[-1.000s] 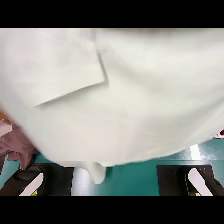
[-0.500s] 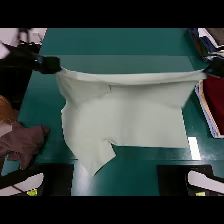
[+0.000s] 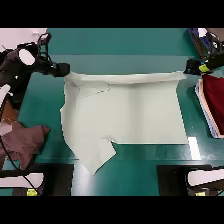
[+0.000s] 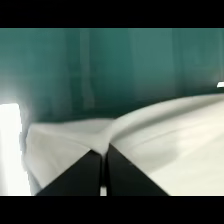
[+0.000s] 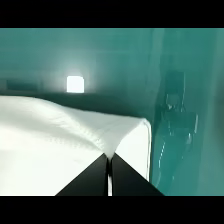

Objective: Fold the shirts.

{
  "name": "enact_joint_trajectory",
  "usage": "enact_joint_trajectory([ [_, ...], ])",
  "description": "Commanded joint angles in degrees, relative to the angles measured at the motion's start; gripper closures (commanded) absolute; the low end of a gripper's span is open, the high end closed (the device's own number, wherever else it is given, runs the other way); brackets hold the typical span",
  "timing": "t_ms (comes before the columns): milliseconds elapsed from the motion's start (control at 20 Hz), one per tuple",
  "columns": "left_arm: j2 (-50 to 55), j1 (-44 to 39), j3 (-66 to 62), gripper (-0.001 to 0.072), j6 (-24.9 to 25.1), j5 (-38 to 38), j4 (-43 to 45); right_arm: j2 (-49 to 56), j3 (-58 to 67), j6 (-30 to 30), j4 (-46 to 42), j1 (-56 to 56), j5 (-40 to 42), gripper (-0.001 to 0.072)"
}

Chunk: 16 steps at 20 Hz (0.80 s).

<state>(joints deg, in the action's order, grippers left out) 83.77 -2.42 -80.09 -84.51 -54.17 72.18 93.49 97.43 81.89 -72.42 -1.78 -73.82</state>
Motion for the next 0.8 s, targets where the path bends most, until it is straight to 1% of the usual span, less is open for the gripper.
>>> enact_joint_trajectory([
  [0, 0.04, 0.74, 1.60, 0.0685, 0.74, -12.09, 1.79, -1.90, -5.09, -0.44, -2.19, 0.07, -1.95, 0.0694],
  [200, 0.11, 0.74, 8.85, 0.0684, 0.83, -11.34, 1.77, -4.68, -17.38, -0.46, -2.16, 0.70, 1.40, 0.0692],
  [250, 0.11, 0.74, 10.64, 0.0683, -0.04, -10.56, 1.79, -4.72, -19.21, -0.44, -2.03, 0.72, 1.90, 0.0691],
  [300, 0.11, 0.74, 12.22, 0.0623, -0.85, -9.73, 1.79, -4.70, -20.72, -0.42, -1.05, 0.98, 2.19, 0.0689],
  [350, 0.11, 0.74, 13.09, 0.0305, -1.18, -9.57, 1.70, -4.70, -21.57, -0.44, 0.39, 1.03, 2.27, 0.0654],
  [400, 0.04, 0.74, 13.25, 0.0191, -1.22, -10.75, 1.75, -4.74, -21.68, -0.44, 1.49, 0.94, 2.21, 0.0454],
  [450, -0.59, 0.74, 13.25, 0.0218, -1.20, -12.61, 1.77, -5.35, -21.70, -0.44, 2.40, 0.74, 1.79, 0.0390],
  [500, -1.90, 0.74, 13.31, 0.0218, -1.20, -14.40, 2.08, -6.64, -21.70, -0.46, 2.36, 0.22, 1.18, 0.0390],
  [600, -7.69, 0.74, 15.87, 0.0219, -1.53, -16.50, 2.80, -10.43, -21.79, -0.46, 2.23, -0.85, -0.20, 0.0391],
  [750, -20.83, 0.72, 27.93, 0.0219, -5.53, -18.56, 2.60, -17.00, -21.77, -0.48, 2.29, -3.23, -1.86, 0.0390],
])
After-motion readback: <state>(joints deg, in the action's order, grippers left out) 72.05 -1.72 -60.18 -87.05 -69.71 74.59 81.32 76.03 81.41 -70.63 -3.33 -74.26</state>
